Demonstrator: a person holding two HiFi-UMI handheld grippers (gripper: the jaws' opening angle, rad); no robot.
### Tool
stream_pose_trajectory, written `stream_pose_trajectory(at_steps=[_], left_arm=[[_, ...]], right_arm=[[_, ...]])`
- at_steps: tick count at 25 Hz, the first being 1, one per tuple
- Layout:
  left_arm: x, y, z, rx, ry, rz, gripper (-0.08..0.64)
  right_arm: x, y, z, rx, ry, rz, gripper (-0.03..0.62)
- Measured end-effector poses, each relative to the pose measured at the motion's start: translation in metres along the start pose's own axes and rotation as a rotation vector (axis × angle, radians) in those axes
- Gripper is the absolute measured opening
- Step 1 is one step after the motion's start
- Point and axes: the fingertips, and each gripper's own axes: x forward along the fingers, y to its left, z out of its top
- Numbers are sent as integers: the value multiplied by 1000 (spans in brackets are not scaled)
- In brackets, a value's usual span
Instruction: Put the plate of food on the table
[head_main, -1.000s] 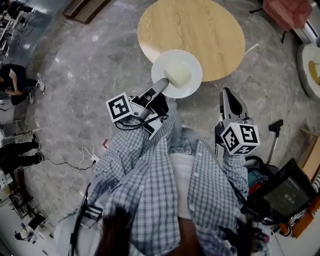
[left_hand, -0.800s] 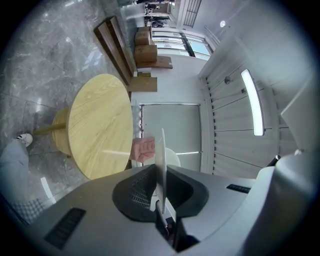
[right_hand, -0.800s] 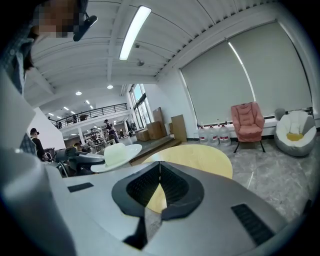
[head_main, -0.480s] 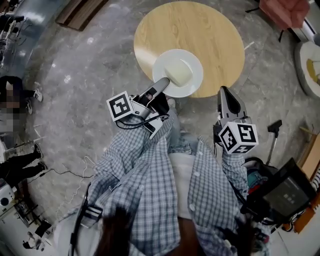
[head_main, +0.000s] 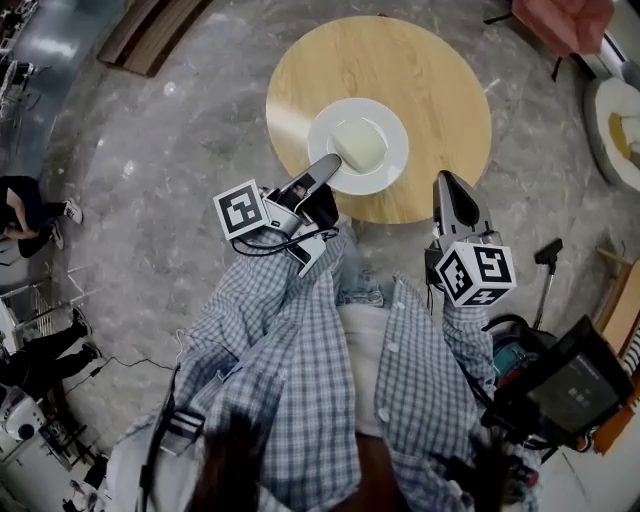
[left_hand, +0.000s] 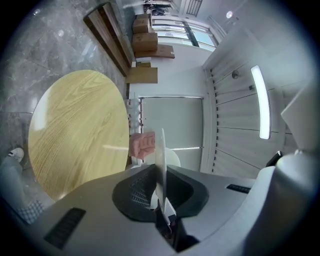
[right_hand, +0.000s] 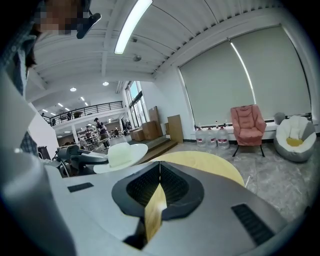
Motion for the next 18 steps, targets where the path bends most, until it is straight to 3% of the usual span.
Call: stream_pose_trajectory(at_steps=[9,18], left_arm=[[30,4,43,-11,47,-2,25],[29,15,58,-23,59,1,25]], right_arm=[[48,6,19,1,7,15,8],[75,21,18,191,9,102,8]])
